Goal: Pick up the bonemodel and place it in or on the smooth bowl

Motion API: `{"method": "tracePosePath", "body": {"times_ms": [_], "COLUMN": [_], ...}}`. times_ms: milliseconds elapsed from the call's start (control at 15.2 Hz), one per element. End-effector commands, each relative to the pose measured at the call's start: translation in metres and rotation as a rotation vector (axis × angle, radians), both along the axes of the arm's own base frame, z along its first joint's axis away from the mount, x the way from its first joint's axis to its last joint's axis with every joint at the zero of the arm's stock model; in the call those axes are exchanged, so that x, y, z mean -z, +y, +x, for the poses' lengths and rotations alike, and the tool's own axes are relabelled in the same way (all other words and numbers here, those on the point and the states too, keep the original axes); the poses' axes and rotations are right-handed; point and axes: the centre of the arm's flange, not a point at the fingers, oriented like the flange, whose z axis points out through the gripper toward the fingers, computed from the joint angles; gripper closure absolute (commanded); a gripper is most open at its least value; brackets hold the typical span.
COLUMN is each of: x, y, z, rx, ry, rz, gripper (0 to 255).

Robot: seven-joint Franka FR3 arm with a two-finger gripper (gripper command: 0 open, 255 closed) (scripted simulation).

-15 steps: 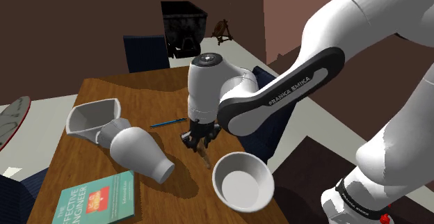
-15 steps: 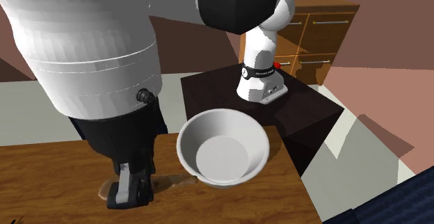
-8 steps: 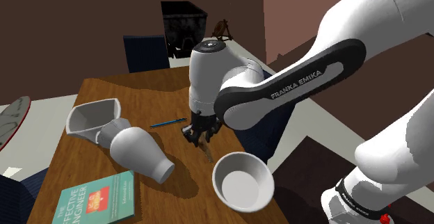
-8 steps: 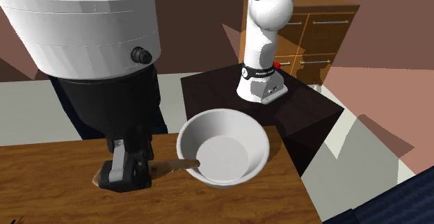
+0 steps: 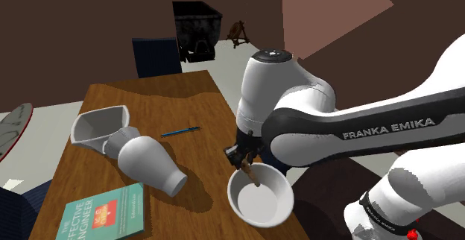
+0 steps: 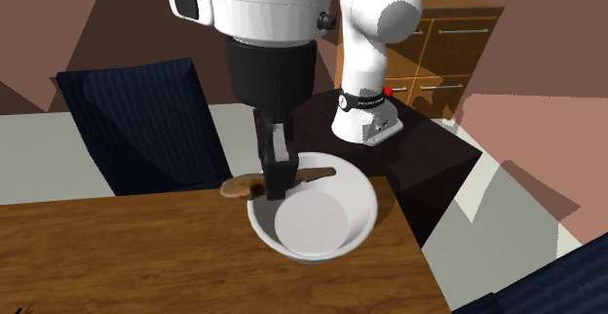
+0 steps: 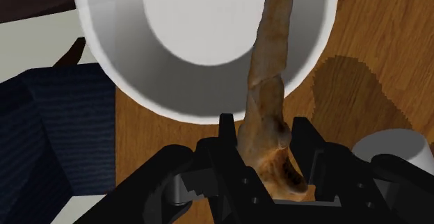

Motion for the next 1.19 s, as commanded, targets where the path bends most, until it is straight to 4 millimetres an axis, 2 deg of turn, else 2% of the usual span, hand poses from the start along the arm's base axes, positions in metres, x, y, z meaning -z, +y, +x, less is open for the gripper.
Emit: {"method": "tracePosePath", "body": {"times_ms": [0, 198, 1122], "x": [0.001, -0.001, 0.073], "y": [-0.015, -0.027, -0.027], "z": [-0.026, -0.058, -0.058], "rx": [0.001, 0.001, 0.001], "ry": [-0.001, -0.001, -0.001], "rz": [0.006, 0.006, 0.006], "gripper": [255, 255, 255]}}
